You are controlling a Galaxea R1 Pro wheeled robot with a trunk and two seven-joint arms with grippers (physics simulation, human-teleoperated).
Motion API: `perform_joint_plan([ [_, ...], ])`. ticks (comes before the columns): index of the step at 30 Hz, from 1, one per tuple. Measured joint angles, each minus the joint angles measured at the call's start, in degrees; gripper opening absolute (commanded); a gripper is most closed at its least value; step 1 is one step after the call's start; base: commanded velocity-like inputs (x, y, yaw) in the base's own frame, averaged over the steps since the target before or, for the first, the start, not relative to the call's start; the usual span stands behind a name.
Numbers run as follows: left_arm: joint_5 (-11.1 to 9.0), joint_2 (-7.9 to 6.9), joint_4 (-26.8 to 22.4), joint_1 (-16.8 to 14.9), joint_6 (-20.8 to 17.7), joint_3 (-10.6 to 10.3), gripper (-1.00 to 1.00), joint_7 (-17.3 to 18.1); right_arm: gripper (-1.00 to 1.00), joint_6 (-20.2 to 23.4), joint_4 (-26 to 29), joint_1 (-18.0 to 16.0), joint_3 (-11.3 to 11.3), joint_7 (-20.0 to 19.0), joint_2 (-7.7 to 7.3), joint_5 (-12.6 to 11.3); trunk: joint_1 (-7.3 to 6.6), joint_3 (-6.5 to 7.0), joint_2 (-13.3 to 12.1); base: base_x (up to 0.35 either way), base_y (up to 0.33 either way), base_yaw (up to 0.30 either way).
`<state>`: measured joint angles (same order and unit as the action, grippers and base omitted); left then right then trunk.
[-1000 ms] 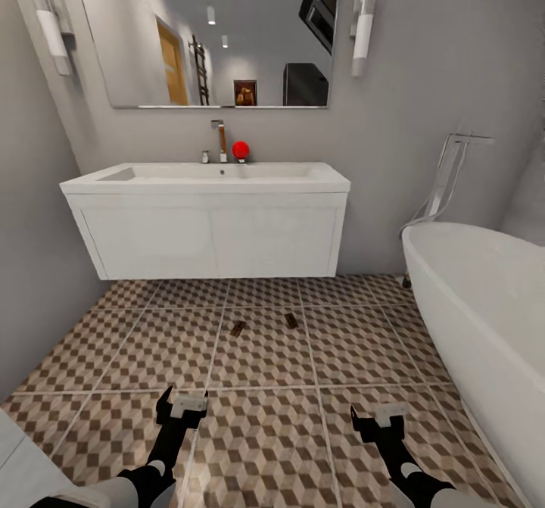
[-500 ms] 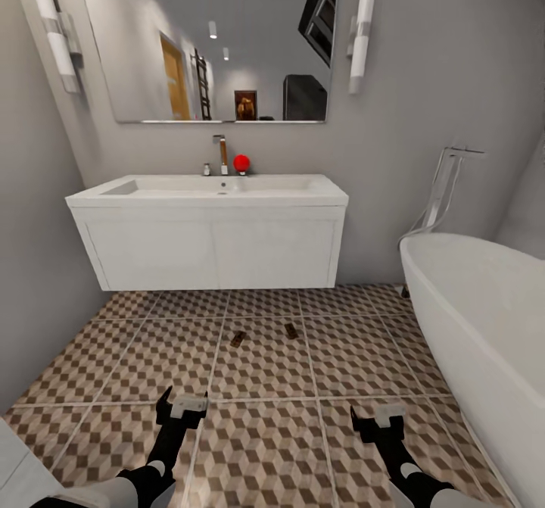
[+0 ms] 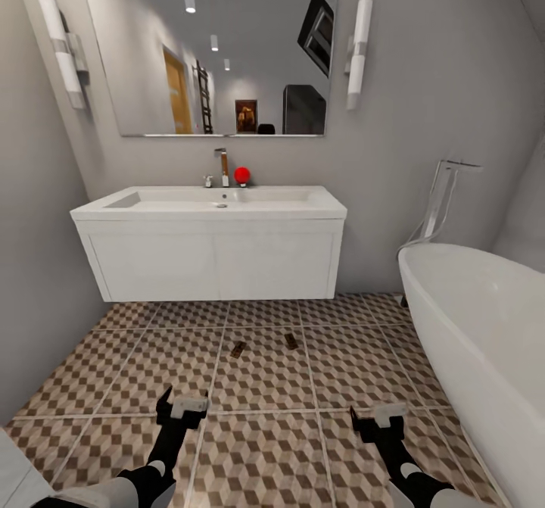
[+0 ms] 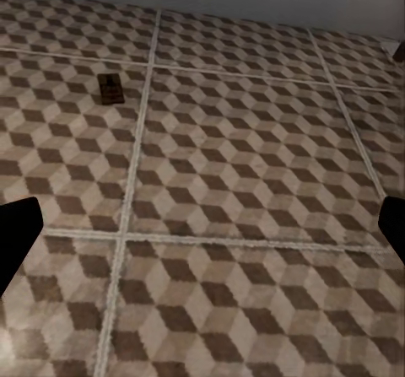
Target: Take the four mousetraps from the cabinet in the bathroom and place them on the bathroom floor. Make sure all four end up on the same floor surface, and ensure that at least two of them are either under or directly next to the same bathroom sink.
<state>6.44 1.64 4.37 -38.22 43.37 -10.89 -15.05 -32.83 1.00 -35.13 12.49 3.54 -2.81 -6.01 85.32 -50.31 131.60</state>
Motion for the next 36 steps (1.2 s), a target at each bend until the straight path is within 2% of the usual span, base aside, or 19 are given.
perform_joint_plan([
  [19, 0.00, 0.09, -0.03, 0.17, 0.00, -0.04, 1.00, 0.08, 1.00, 0.02, 0.00, 0.35, 0.00, 0.00, 0.00, 0.00, -4.17, 4.84, -7.62, 0.000, 0.000, 0.000],
  [36, 0.00, 0.17, -0.01, 0.23, 0.00, -0.05, 1.00, 0.09, 1.00, 0.03, 0.00, 0.37, 0.00, 0.01, 0.00, 0.00, -7.91, 6.95, -14.44, 0.000, 0.000, 0.000],
])
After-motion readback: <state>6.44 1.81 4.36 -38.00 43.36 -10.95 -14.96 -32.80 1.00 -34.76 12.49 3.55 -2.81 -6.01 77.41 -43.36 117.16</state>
